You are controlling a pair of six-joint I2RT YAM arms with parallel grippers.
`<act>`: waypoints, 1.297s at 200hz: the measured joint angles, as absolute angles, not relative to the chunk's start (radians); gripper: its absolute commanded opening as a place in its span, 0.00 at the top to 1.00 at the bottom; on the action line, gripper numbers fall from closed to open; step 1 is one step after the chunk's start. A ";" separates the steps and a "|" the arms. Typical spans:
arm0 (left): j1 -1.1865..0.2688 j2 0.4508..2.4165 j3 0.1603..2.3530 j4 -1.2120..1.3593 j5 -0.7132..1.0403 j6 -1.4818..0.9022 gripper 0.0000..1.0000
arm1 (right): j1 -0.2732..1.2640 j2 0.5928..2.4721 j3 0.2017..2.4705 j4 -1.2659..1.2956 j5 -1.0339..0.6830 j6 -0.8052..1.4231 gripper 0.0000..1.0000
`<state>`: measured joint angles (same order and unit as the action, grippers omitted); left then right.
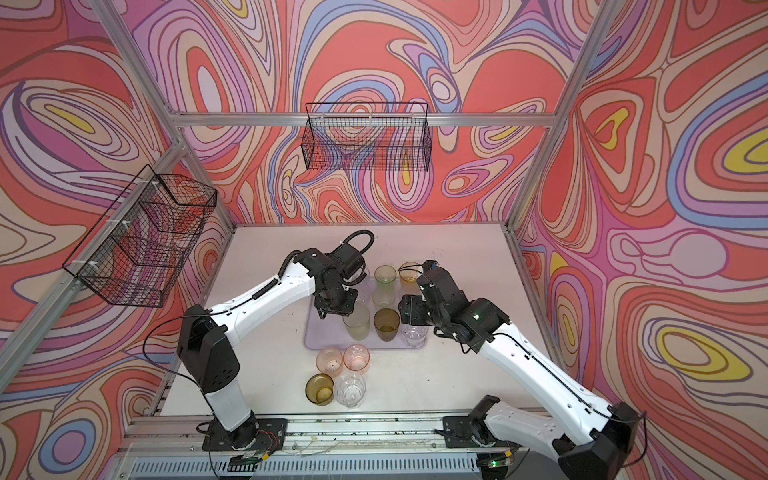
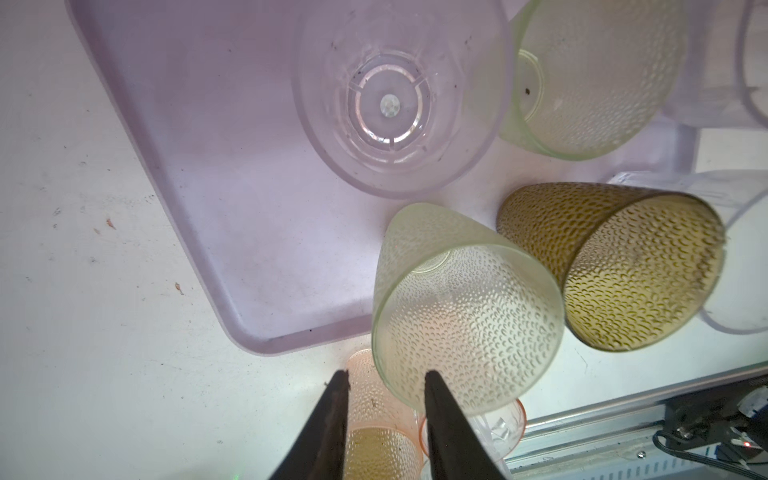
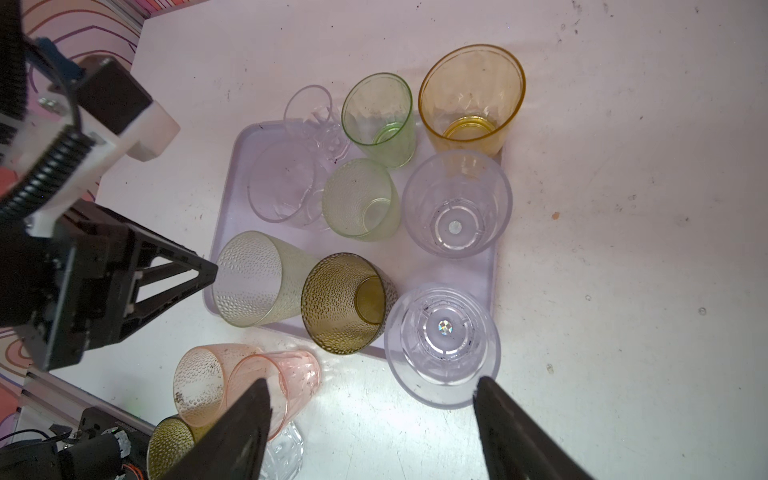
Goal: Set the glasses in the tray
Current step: 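Open the left gripper to release the green glass and raise it, then move the left gripper back over the frosted pink glass near the table edge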
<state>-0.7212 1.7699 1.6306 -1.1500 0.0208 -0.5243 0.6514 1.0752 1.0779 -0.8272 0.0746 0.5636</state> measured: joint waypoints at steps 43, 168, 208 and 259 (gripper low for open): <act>-0.721 1.675 1.633 -1.177 0.001 -0.511 0.63 | 0.651 1.075 1.077 -0.822 0.075 0.564 0.20; -0.721 1.453 1.377 -1.187 -0.012 -0.486 0.63 | 0.651 1.087 1.077 -0.801 0.070 0.562 0.20; -0.721 1.404 1.299 -1.185 -0.002 -0.488 0.63 | 0.651 1.096 1.077 -0.799 0.070 0.559 0.20; -0.721 1.369 1.198 -1.177 0.031 -0.504 0.63 | 0.651 1.096 1.077 -0.799 0.070 0.559 0.20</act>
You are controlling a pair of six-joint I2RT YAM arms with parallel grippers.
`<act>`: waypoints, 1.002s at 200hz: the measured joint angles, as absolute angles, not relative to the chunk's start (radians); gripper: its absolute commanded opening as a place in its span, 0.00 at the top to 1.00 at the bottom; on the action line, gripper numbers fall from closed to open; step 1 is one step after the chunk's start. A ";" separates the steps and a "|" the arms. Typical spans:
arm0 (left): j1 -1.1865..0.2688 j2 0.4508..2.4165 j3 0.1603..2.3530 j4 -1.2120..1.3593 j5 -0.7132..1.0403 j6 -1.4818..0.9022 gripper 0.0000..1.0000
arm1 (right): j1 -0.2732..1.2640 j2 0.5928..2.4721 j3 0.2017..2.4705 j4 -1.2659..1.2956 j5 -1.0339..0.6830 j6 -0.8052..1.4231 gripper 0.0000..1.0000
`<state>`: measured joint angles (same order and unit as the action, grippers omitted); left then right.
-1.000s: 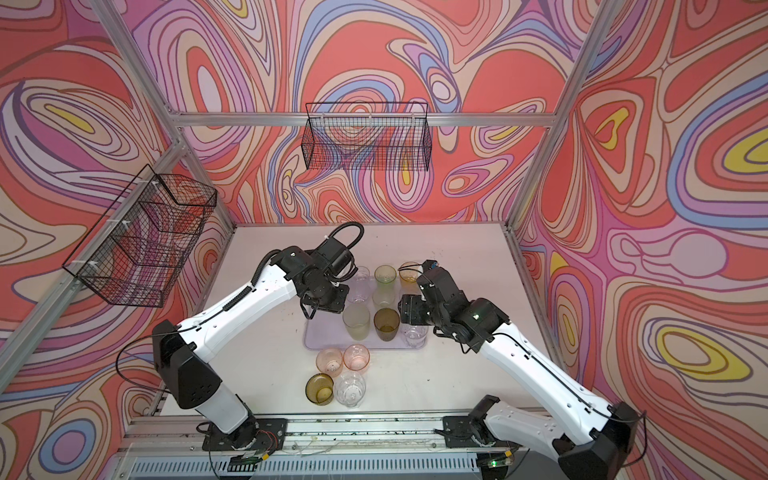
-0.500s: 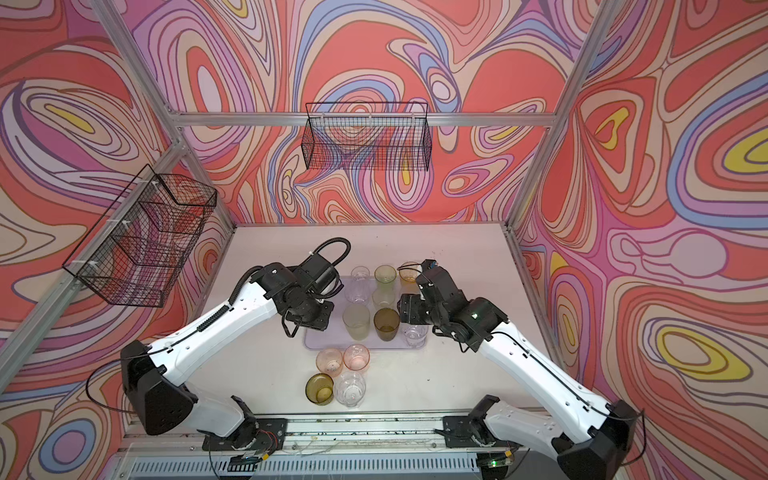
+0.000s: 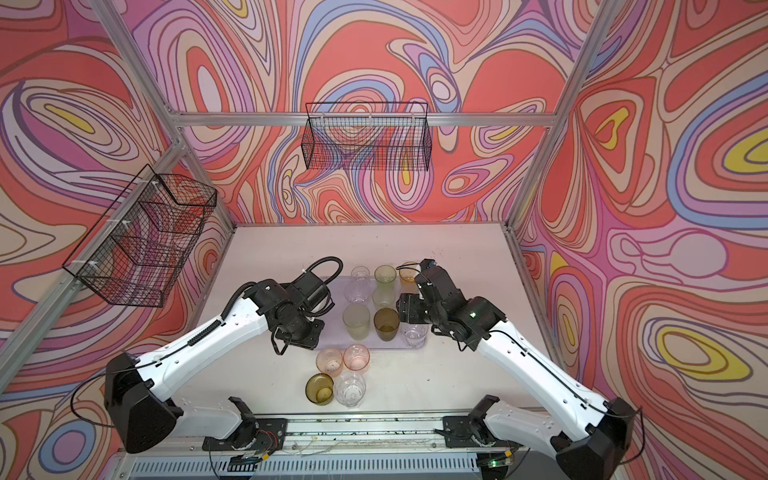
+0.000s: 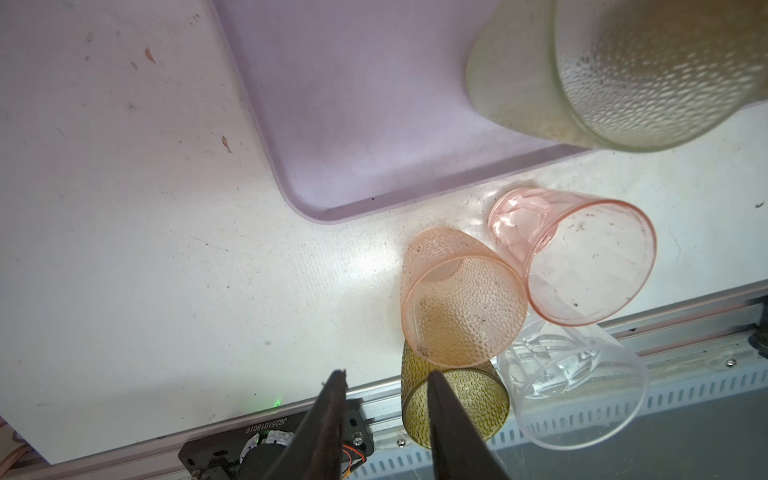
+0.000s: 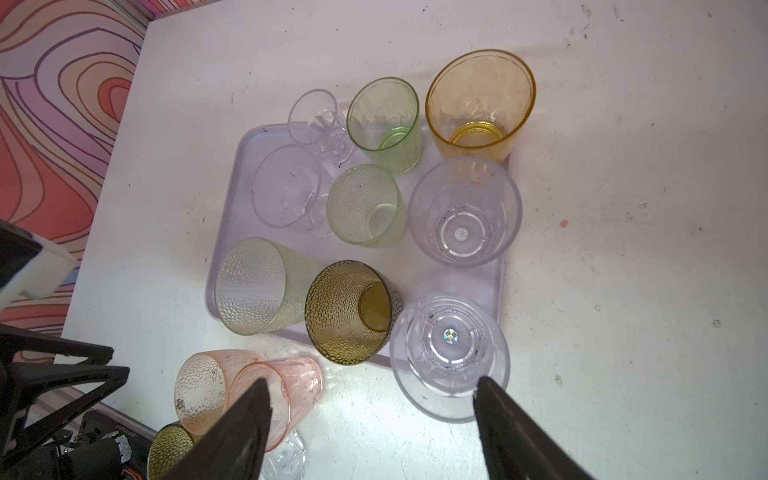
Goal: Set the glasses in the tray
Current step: 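Move the left gripper back over the frosted pink glass near the table edge, then lower the left gripper and close it on the frosted pink glass rim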
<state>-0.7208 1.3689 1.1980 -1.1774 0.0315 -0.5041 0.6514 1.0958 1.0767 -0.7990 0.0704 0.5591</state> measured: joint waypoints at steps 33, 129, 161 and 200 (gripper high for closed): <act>-0.721 1.348 1.133 -1.148 0.058 -0.521 0.63 | 0.651 1.096 1.077 -0.799 0.070 0.559 0.20; -0.721 1.343 1.017 -1.052 0.121 -0.562 0.64 | 0.651 1.096 1.077 -0.799 0.070 0.559 0.20; -0.721 1.357 1.000 -1.022 0.129 -0.574 0.65 | 0.651 1.096 1.077 -0.799 0.071 0.559 0.20; -0.721 1.379 0.986 -0.994 0.132 -0.585 0.67 | 0.651 1.096 1.077 -0.799 0.071 0.559 0.20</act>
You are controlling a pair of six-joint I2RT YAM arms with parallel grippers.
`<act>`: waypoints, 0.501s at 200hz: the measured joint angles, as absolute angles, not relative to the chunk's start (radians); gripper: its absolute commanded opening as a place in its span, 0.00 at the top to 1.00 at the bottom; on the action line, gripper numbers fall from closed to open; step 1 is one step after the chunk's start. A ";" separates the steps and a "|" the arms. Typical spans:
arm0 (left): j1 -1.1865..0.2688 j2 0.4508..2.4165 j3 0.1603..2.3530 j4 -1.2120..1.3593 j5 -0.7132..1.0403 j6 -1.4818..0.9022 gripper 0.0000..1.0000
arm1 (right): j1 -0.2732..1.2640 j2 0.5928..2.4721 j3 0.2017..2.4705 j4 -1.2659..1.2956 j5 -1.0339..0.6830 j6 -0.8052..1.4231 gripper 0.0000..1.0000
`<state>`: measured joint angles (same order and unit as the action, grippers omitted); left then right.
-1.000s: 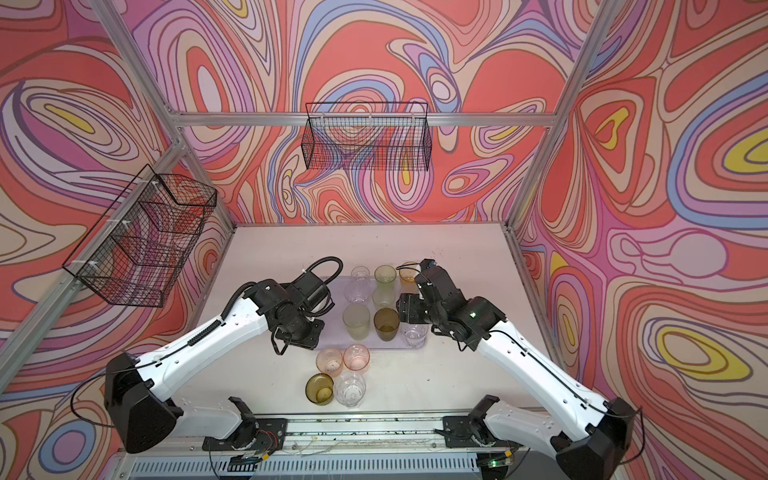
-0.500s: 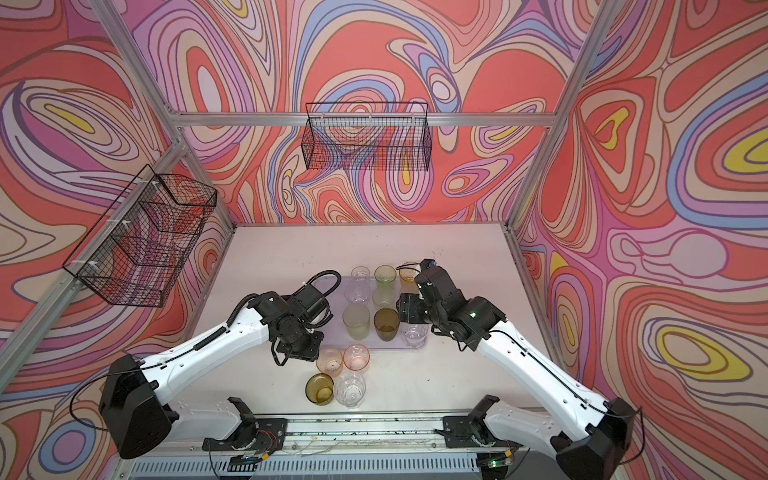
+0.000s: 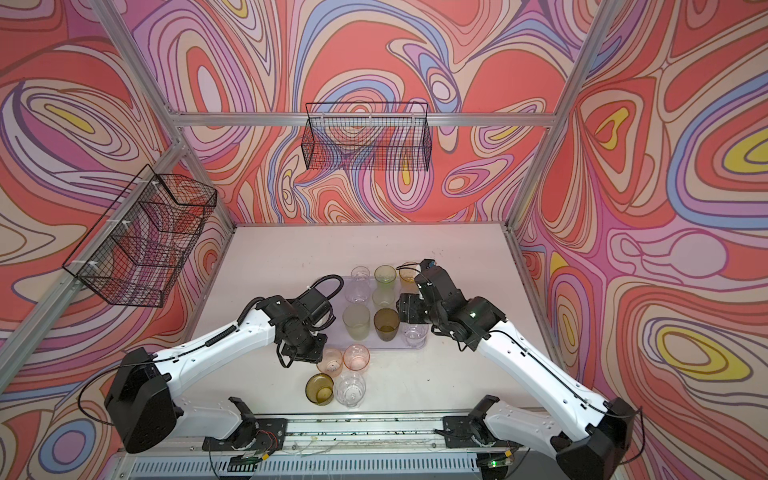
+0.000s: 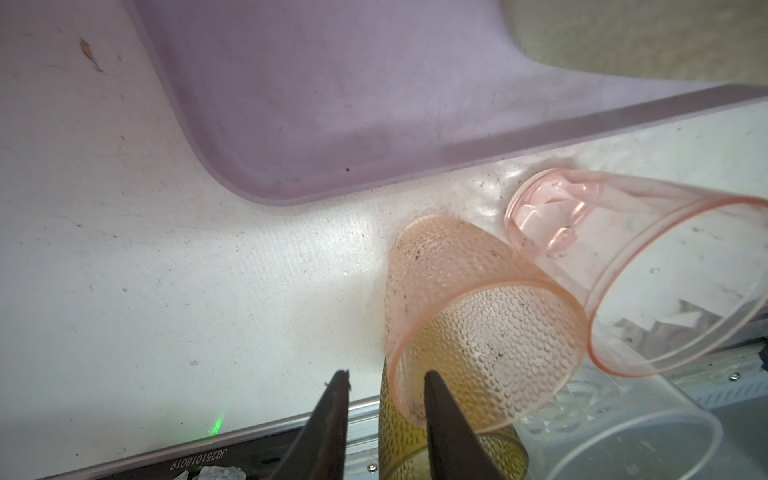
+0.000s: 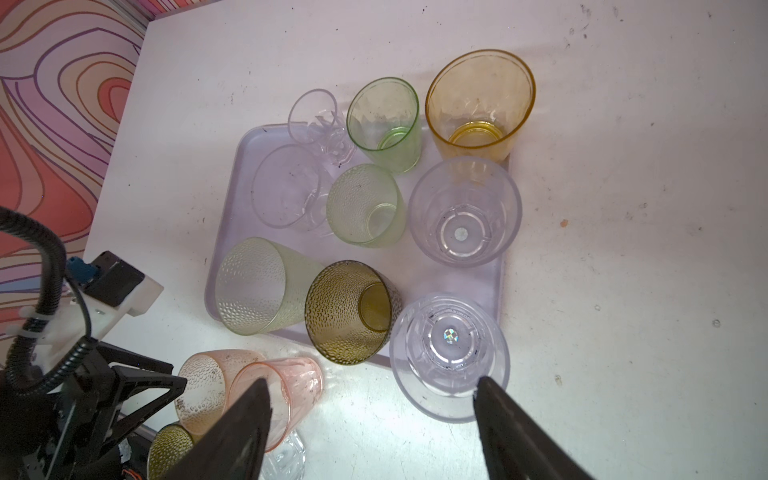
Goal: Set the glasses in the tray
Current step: 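Lower the left gripper and close it on the frosted pink glass rim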
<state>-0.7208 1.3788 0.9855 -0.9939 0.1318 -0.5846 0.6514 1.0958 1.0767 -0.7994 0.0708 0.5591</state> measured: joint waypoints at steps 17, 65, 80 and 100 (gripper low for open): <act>-0.721 1.388 0.985 -0.986 0.131 -0.589 0.68 | 0.651 1.096 1.076 -0.799 0.071 0.559 0.20; -0.721 1.402 0.971 -0.975 0.131 -0.598 0.73 | 0.651 1.096 1.076 -0.799 0.071 0.559 0.20; -0.721 1.406 0.970 -0.974 0.131 -0.600 0.75 | 0.651 1.096 1.075 -0.799 0.071 0.559 0.20; -0.721 1.409 0.968 -0.973 0.131 -0.600 0.77 | 0.651 1.096 1.073 -0.799 0.070 0.559 0.20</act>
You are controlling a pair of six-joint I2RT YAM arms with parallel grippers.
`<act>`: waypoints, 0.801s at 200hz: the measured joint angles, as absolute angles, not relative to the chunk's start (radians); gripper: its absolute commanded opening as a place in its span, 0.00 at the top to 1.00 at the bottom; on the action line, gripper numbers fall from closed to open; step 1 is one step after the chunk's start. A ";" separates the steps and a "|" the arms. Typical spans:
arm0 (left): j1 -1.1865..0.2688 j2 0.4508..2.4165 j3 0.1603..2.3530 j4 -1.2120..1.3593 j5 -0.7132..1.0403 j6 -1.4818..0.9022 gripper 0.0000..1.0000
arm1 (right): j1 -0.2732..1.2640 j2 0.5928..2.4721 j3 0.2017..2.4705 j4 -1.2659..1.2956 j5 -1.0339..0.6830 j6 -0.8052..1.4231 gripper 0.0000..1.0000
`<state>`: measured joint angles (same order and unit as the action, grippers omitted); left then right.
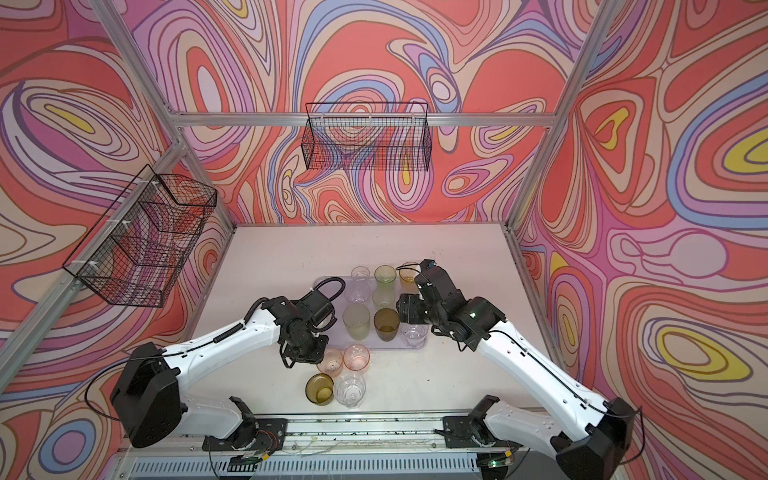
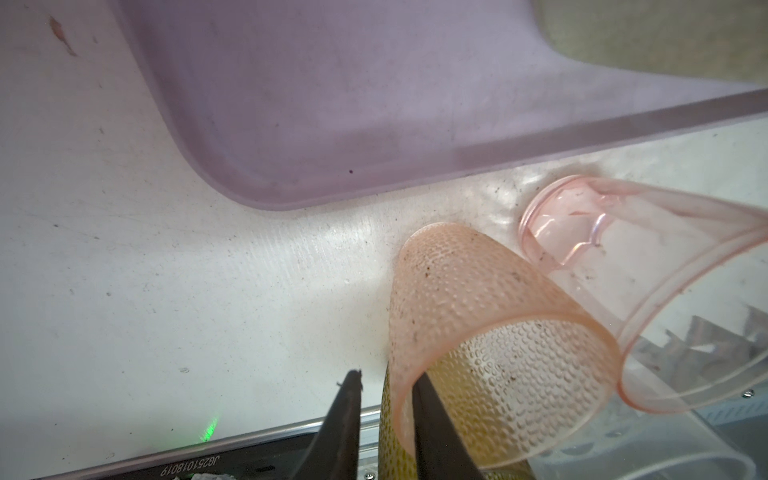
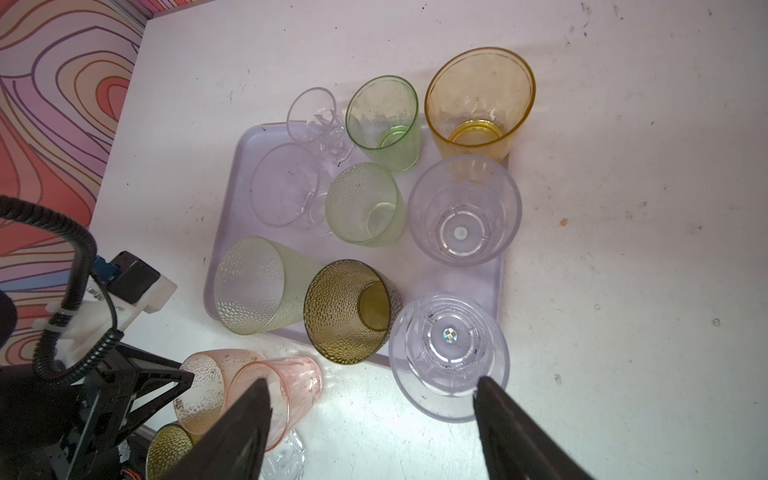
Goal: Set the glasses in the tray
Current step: 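Lower the left gripper and close it on the frosted pink glass rim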
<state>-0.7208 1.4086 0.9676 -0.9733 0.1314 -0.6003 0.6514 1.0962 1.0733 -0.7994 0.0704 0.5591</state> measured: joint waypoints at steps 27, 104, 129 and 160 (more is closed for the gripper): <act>-0.721 1.409 0.968 -0.974 0.131 -0.603 0.80 | 0.651 1.096 1.073 -0.799 0.071 0.559 0.20; -0.721 1.409 0.966 -0.971 0.131 -0.607 0.86 | 0.651 1.096 1.069 -0.799 0.071 0.559 0.20; -0.721 1.409 0.966 -0.971 0.129 -0.611 0.88 | 0.651 1.097 1.065 -0.800 0.071 0.559 0.20; -0.721 1.409 0.966 -0.974 0.117 -0.613 0.92 | 0.651 1.097 1.066 -0.799 0.071 0.559 0.20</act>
<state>-0.7208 1.4090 0.9657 -0.9737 0.1165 -0.6132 0.6514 1.0969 1.0657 -0.7994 0.0708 0.5591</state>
